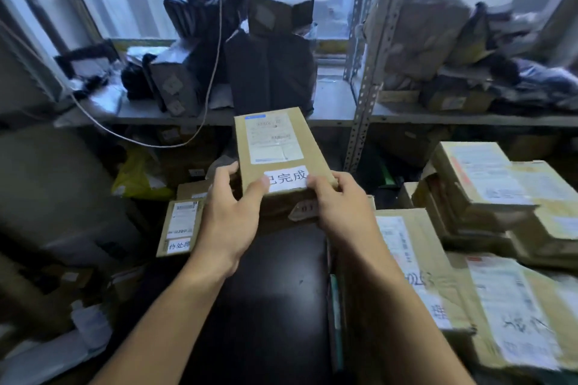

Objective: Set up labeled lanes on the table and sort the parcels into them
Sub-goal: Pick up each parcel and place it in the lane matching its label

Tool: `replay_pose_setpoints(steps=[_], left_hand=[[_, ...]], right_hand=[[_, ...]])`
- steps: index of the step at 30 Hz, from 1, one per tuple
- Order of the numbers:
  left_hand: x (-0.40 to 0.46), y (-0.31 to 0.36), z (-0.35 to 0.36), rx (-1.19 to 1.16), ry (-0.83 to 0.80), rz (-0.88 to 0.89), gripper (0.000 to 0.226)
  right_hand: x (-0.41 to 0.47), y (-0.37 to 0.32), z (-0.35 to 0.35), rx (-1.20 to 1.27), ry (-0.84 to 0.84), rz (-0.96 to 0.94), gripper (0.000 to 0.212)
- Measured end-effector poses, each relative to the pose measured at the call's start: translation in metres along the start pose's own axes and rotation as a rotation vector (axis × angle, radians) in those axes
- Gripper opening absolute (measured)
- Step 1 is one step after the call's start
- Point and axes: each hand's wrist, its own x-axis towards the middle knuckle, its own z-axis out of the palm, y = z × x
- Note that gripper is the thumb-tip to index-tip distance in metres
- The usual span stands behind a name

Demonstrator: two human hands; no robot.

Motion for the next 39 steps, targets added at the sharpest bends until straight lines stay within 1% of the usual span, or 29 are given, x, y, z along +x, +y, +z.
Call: replay_pose_setpoints(steps=[1, 2, 6, 9, 11, 12, 13, 14, 15, 16, 17, 21, 27, 29, 31, 33, 34, 37, 38, 39], left_hand=[[-0.007, 0.006, 0.005, -0.015, -0.017, 0.012, 0.047], [-0.014, 0.012, 0.010, -0.034, -0.039, 0.026, 0.049], [-0.042, 0.025, 0.036, -0.073, -0.153, 0.075, 0.037], [-0.062, 0.028, 0.058, -0.099, -0.267, 0.066, 0.037], [-0.075, 0.031, 0.074, -0.105, -0.332, 0.065, 0.046], [-0.082, 0.031, 0.082, -0.103, -0.363, 0.061, 0.053], [-0.089, 0.032, 0.090, -0.105, -0.391, 0.057, 0.056], [-0.096, 0.033, 0.098, -0.112, -0.416, 0.062, 0.051], [-0.103, 0.034, 0.106, -0.118, -0.430, 0.073, 0.041], [-0.110, 0.034, 0.114, -0.116, -0.439, 0.085, 0.033], [-0.117, 0.033, 0.122, -0.103, -0.447, 0.097, 0.030], [-0.144, 0.034, 0.155, -0.060, -0.473, 0.101, 0.034], [-0.180, 0.041, 0.223, -0.013, -0.466, 0.093, 0.029], [-0.190, 0.045, 0.251, -0.022, -0.479, 0.072, 0.027], [-0.198, 0.047, 0.280, -0.075, -0.489, 0.034, 0.031], [-0.203, 0.048, 0.307, -0.115, -0.500, -0.004, 0.037], [-0.203, 0.048, 0.320, -0.128, -0.516, -0.017, 0.040], [-0.196, 0.048, 0.356, -0.165, -0.526, -0.042, 0.052], [-0.192, 0.049, 0.365, -0.159, -0.513, -0.042, 0.056], [-0.188, 0.048, 0.374, -0.139, -0.500, -0.039, 0.059]], right_hand=[[-0.007, -0.005, -0.012, 0.012, -0.001, -0.010, 0.028], [-0.014, -0.009, -0.024, 0.030, 0.002, -0.014, 0.030], [-0.042, -0.020, -0.066, 0.064, 0.081, -0.034, 0.031], [-0.060, -0.017, -0.099, 0.034, 0.189, -0.035, 0.026], [-0.071, -0.013, -0.121, 0.026, 0.236, -0.033, 0.023], [-0.076, -0.010, -0.132, 0.026, 0.252, -0.029, 0.023], [-0.082, -0.008, -0.143, 0.039, 0.266, -0.025, 0.024], [-0.087, -0.006, -0.153, 0.054, 0.282, -0.027, 0.025], [-0.092, -0.005, -0.165, 0.057, 0.302, -0.031, 0.025], [-0.096, -0.003, -0.176, 0.045, 0.319, -0.036, 0.025], [-0.099, -0.002, -0.188, 0.036, 0.329, -0.037, 0.024], [-0.106, 0.005, -0.233, 0.036, 0.327, -0.060, 0.013], [-0.099, 0.020, -0.310, 0.074, 0.289, -0.062, 0.018], [-0.090, 0.027, -0.341, 0.110, 0.286, -0.054, 0.031], [-0.079, 0.037, -0.368, 0.132, 0.291, -0.032, 0.049], [-0.065, 0.046, -0.391, 0.136, 0.306, -0.020, 0.060], [-0.057, 0.050, -0.402, 0.130, 0.324, -0.014, 0.059], [-0.026, 0.060, -0.431, 0.108, 0.371, 0.006, 0.035], [-0.016, 0.062, -0.438, 0.107, 0.376, 0.024, 0.034], [-0.007, 0.065, -0.444, 0.093, 0.385, 0.038, 0.039]])
